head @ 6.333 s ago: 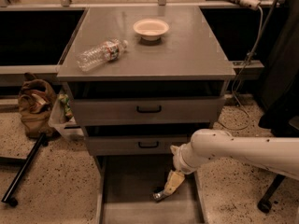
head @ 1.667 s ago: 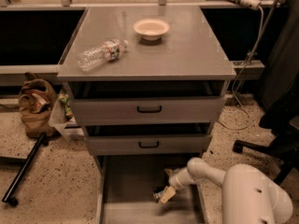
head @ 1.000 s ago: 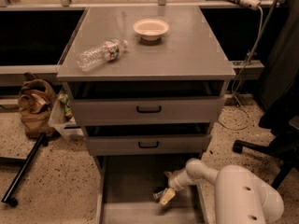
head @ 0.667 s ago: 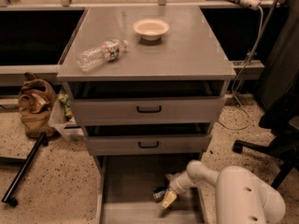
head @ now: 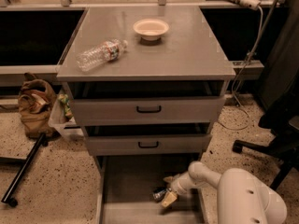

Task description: Pick redbull can from bottom drawer and place on counter

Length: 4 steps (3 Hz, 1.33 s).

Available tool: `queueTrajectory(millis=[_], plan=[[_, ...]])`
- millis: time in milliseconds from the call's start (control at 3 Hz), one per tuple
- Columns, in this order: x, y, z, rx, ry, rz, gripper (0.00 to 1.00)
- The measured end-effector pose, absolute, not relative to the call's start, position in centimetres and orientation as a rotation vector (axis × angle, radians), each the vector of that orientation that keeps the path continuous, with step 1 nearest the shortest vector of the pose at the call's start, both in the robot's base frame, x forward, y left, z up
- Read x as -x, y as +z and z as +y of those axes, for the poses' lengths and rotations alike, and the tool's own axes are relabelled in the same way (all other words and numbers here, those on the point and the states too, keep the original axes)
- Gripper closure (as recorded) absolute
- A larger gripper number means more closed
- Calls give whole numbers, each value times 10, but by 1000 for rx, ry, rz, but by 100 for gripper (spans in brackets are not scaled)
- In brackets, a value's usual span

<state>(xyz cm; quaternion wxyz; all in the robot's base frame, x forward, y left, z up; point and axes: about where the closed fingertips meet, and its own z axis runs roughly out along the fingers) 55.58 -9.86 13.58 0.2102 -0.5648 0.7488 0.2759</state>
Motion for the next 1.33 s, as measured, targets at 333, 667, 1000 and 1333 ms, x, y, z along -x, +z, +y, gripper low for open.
queueTrajectory(millis=[333,667,1000,1333], plan=[[-556,136,-99,1570,767,2082,43],[-556,136,-99,1570,767,2082,65],[-550,143,-99,1553,760,2075,88],[-559,204,-113,1483,650,1985,100]])
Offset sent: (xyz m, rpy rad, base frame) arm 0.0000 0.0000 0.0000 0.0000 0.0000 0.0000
